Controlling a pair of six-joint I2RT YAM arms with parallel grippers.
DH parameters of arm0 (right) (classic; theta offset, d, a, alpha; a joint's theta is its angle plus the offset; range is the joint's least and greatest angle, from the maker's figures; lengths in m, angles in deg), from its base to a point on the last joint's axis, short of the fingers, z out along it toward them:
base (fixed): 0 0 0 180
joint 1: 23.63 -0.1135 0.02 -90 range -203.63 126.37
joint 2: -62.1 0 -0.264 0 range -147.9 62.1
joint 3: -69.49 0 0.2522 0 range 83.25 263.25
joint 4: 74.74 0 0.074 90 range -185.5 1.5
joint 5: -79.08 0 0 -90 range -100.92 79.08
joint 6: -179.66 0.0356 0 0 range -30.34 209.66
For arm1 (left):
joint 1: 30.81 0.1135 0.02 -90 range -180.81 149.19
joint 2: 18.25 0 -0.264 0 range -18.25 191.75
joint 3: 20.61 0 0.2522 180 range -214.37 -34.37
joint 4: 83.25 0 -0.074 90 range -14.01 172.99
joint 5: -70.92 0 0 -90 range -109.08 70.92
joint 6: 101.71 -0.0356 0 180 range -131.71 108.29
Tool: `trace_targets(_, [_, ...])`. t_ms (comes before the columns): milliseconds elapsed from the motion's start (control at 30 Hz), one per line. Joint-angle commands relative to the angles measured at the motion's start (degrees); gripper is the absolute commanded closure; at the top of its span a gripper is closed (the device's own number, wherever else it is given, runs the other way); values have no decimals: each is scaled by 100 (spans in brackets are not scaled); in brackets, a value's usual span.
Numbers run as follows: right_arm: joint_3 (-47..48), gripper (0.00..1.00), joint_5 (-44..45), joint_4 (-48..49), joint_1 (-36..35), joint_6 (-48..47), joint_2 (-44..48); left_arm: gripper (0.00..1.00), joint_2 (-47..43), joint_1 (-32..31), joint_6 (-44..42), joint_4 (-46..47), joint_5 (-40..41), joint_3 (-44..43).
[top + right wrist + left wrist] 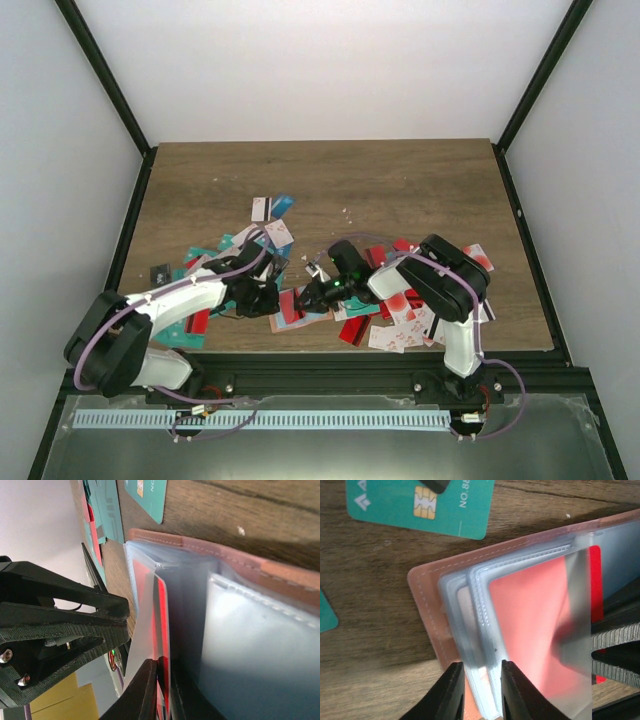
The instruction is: Put the credit cards into the card holder
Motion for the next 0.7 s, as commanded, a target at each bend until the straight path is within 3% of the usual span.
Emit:
trace_targets(0, [-25, 90, 240, -590, -133, -90, -71, 76, 220, -18, -26, 312, -129, -85])
trace_targets(167, [77, 89, 97, -592, -216, -161, -119, 68, 479, -11, -68, 407, -105, -181])
trace_targets(367, [91, 88, 64, -776, -231, -310, -8, 69, 804, -26, -183, 374, 21, -187])
trace_targets(667, [416, 67, 311, -1905, -228, -1006, 308, 75, 818, -44, -244, 186, 331, 12])
